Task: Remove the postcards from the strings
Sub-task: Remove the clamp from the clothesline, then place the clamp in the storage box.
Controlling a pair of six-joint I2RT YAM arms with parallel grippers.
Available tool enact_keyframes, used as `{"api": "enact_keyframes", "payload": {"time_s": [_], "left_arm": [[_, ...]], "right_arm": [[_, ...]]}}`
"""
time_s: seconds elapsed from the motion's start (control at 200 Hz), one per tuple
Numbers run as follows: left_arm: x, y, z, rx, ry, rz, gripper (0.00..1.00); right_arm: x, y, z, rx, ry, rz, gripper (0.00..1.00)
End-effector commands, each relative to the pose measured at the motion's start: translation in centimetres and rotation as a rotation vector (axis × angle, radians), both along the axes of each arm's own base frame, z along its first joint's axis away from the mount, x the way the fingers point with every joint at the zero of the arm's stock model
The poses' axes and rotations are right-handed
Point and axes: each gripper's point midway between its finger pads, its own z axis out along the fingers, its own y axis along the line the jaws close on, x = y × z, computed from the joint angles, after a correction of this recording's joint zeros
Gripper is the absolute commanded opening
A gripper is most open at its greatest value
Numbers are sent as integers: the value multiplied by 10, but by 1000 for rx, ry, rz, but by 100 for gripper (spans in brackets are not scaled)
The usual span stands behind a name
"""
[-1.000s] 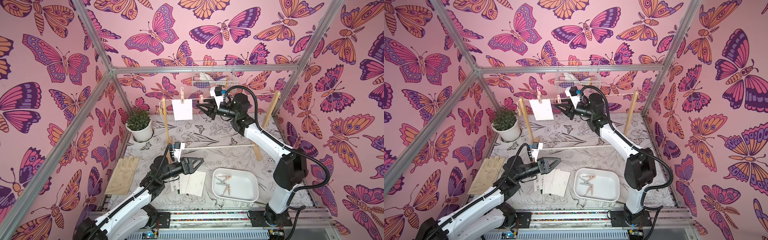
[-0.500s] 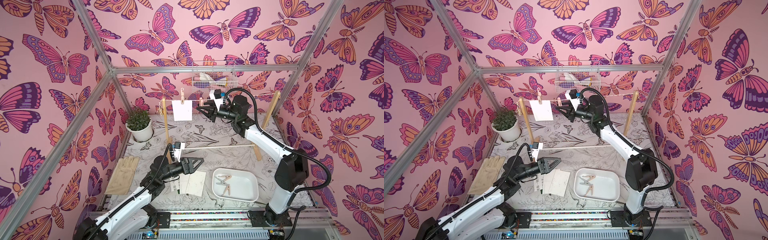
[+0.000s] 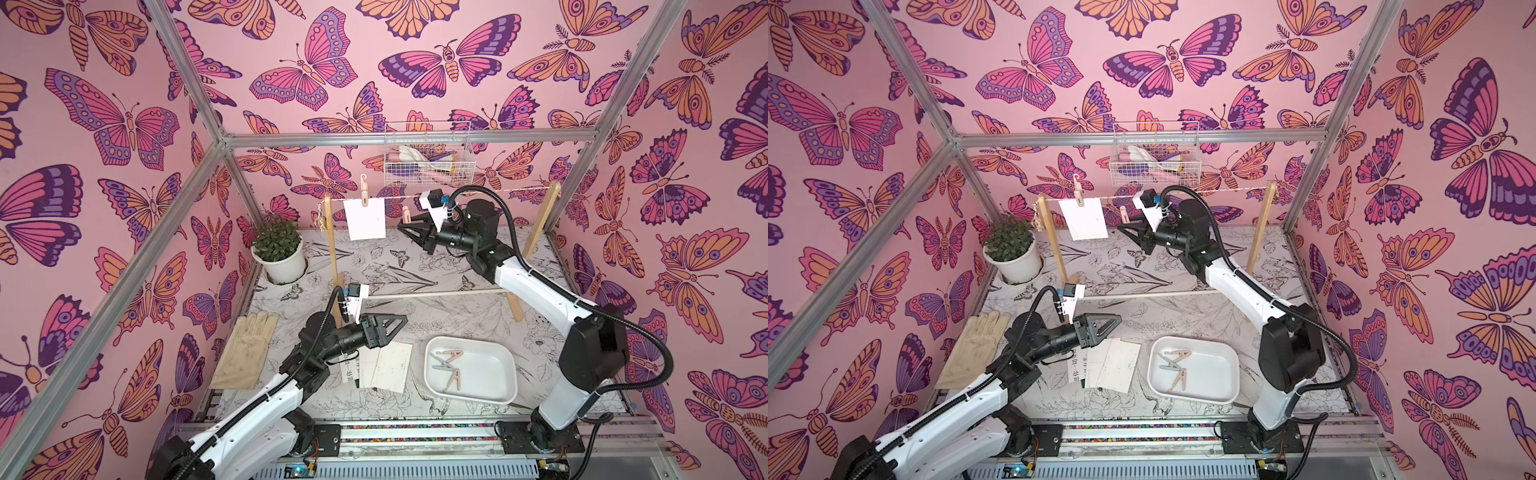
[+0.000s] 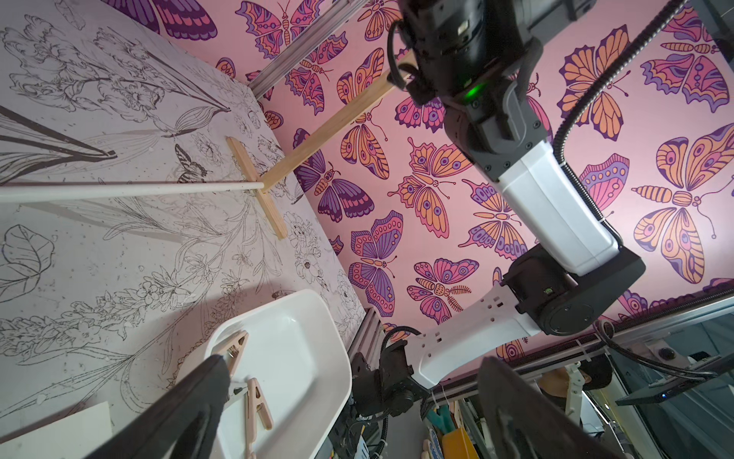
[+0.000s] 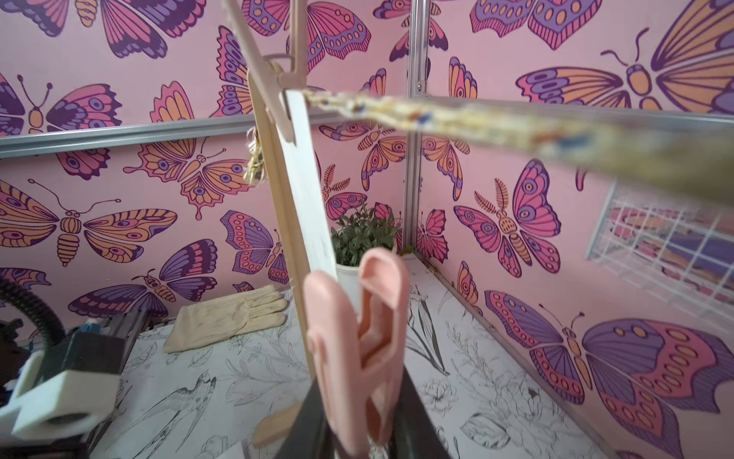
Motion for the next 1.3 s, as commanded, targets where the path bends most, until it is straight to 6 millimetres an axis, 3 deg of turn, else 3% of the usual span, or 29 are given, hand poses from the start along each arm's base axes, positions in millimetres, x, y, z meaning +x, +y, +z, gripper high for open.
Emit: {"api": "enact_keyframes", "payload": {"time_s": [0.0, 0.13, 0.27, 0.376, 0.541, 0.796, 0.876, 0.946, 1.027, 1.297], "left_arm": [[5, 9, 17, 18, -135, 77, 100], [28, 33, 22, 80, -238, 282, 100], [47, 59, 37, 109, -415, 474, 100], [60, 76, 43, 152, -507, 584, 100], [81, 102, 63, 60, -561, 743, 99], [102, 96, 78, -9, -622, 721, 99], [108, 96, 79, -23, -633, 723, 99], [113, 97, 79, -29, -639, 731, 99], [118, 100, 76, -37, -631, 742, 99], [124, 101, 69, -47, -627, 743, 99]], "right_arm": [[-26, -22, 14, -12, -18, -78, 8], [-58, -50, -9, -53, 60, -168, 9], [-96, -77, -50, -154, 194, -247, 9], [-127, -88, -83, -244, 317, -248, 9], [-176, -96, -131, -309, 502, -214, 9], [-222, -116, -188, -379, 701, -248, 10], [-233, -120, -203, -399, 765, -246, 21], [-238, -123, -210, -421, 796, -253, 37], [-236, -129, -210, -441, 794, -286, 46], [-224, -125, -155, -406, 666, -283, 55]]}}
